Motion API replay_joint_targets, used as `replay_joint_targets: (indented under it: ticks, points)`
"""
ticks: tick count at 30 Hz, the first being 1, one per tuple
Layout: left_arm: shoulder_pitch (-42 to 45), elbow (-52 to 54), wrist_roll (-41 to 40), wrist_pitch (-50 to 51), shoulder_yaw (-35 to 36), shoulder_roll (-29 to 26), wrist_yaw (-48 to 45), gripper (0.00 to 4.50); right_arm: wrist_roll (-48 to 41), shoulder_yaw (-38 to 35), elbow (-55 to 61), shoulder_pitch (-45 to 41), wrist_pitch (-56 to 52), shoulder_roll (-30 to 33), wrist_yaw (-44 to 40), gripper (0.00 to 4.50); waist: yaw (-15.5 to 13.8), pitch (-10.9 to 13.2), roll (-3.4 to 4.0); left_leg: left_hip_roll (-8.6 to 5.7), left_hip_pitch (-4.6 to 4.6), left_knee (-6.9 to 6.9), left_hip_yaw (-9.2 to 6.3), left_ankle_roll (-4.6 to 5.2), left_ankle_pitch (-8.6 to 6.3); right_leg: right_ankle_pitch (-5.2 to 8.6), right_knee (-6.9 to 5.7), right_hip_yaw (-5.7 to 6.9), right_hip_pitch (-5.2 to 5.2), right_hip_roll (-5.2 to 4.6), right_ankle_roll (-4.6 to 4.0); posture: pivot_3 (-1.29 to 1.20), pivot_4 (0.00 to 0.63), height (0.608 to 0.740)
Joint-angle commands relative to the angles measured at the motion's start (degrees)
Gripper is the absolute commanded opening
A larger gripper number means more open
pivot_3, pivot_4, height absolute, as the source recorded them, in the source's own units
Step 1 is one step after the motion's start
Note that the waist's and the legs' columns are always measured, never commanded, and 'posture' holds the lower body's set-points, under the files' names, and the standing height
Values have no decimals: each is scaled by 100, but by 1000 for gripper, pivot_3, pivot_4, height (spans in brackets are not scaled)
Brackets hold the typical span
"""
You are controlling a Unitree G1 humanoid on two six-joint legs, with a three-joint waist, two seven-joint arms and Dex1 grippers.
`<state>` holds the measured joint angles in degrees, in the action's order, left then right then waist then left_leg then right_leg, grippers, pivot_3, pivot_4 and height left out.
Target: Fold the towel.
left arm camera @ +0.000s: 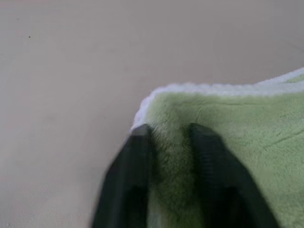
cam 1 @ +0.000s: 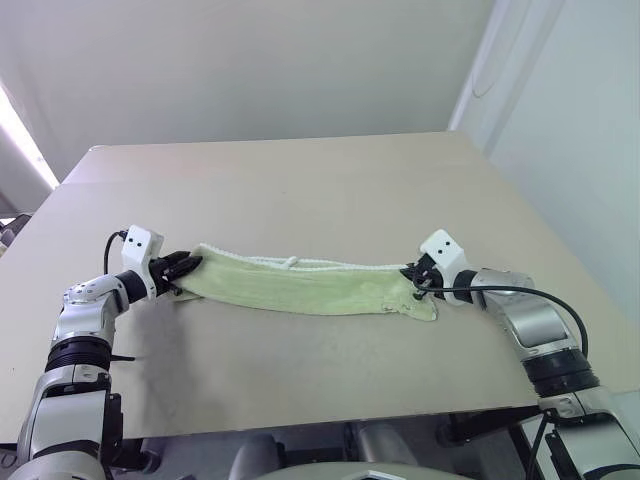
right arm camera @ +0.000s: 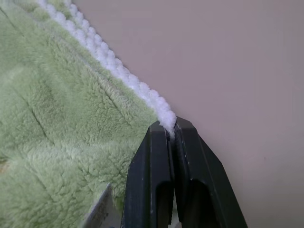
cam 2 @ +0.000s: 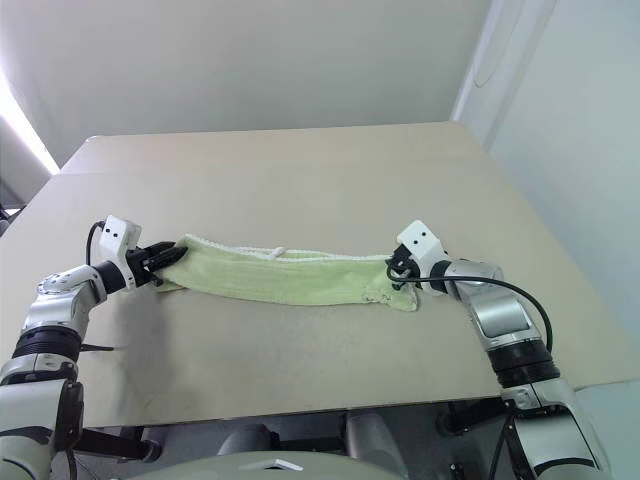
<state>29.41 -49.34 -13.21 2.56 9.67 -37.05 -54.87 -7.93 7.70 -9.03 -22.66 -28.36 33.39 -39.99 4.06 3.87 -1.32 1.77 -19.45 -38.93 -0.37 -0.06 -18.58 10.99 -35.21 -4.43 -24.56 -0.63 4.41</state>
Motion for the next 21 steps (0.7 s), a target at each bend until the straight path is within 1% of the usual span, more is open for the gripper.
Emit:
replay_joint_targets:
  ticks: [1,2,4,5,6,10,11,12,14,17,18,21]
  points:
    - [80,247,15,198,-27,-100,-82,2764,-46,-255,-58,-292,48,-85,82,0,-5,0,0,0,1,0,0,0,0,0,-1,0,0,0,0,0,0,712]
    - [57,322,17,244,-34,-114,-127,3162,-83,-284,-75,-317,29,-112,72,0,-5,0,0,0,0,0,-1,0,0,0,-2,1,0,1,0,0,0,712]
    - [31,407,81,235,-45,-140,-89,3823,-181,-354,-51,-377,-186,-168,68,0,-10,0,0,0,-1,0,-1,0,0,0,-1,1,0,1,-1,0,0,712]
    - [26,428,98,235,-37,-149,-63,4253,-202,-367,-14,-398,-312,-174,63,503,-10,0,0,0,-1,0,-2,0,0,0,-1,1,0,0,-1,0,0,712]
    - [19,453,106,257,-26,-162,-52,4495,-265,-388,36,-411,-431,-192,33,692,-10,0,0,0,-2,0,-2,0,0,0,-1,0,0,0,-1,0,0,712]
    - [-27,637,38,433,77,-262,-99,4500,-406,-570,176,-415,-635,-254,130,2068,-4,0,0,0,-2,0,-2,0,0,0,-1,0,0,0,-1,0,0,712]
    - [-49,708,-10,500,106,-313,-181,4500,-428,-635,229,-404,-656,-245,141,2489,-2,0,0,1,-1,0,-2,0,0,0,-1,0,0,1,-1,0,0,712]
    - [-58,767,-65,610,137,-368,-272,4500,-471,-717,275,-407,-723,-237,168,2814,0,0,0,1,-1,0,-2,0,0,-1,-2,0,0,1,-1,0,0,712]
    - [-14,843,-196,875,230,-462,-360,4500,-666,-958,360,-452,-1089,-228,248,3523,-1,0,0,1,0,0,-2,0,0,0,-3,0,-1,1,-1,0,0,712]
    - [223,899,-596,1380,533,-601,-517,4500,-1481,-1663,706,-562,-2333,-235,273,3523,-4,0,1,1,-2,0,-2,0,0,0,-4,1,-2,0,-1,0,0,712]
    - [268,1008,-716,1534,581,-651,-653,4500,-1864,-1996,836,-607,-2922,-290,325,3523,-5,1,1,1,-2,0,-2,0,0,0,-3,0,-2,0,-1,0,0,712]
    - [332,1435,-936,2256,409,-841,-1156,4500,-2868,-2882,1086,-703,-4669,-409,392,3523,-10,0,1,2,-5,0,-5,0,0,0,-4,1,-2,0,-1,0,0,712]
